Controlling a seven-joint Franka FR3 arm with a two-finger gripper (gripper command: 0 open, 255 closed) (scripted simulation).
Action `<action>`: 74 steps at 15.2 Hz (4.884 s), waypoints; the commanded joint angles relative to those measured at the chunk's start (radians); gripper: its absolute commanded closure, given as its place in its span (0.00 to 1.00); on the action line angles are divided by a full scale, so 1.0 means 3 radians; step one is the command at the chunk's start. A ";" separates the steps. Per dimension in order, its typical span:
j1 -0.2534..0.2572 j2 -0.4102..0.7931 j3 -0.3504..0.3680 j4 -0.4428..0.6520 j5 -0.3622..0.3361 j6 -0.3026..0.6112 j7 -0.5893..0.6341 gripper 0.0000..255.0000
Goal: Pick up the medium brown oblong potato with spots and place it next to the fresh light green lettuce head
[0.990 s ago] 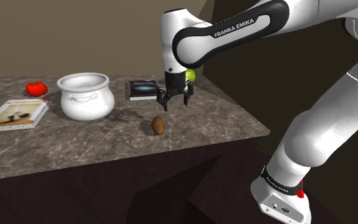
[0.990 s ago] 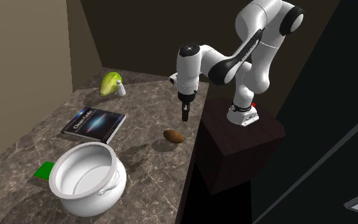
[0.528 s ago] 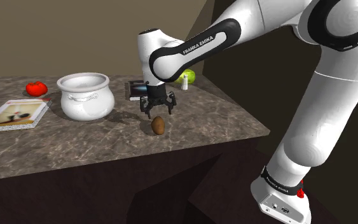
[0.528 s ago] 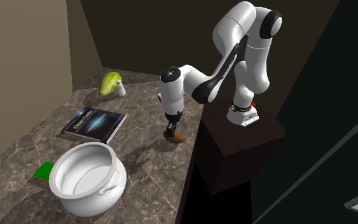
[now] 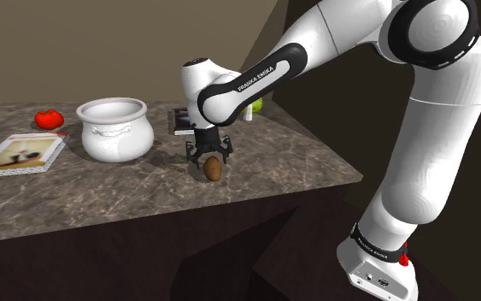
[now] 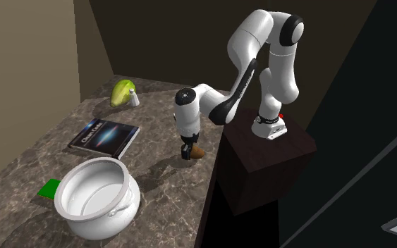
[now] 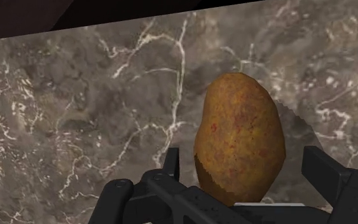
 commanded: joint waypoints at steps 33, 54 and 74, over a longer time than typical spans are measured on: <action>-0.0029 -0.0306 0.0027 0.0266 0.0174 -0.0533 -0.0161 1.00; -0.0035 -0.0510 0.0033 0.0981 0.0286 -0.1426 -0.0303 1.00; -0.0785 -0.0626 -0.0732 0.0856 0.0191 -0.1233 -0.1787 1.00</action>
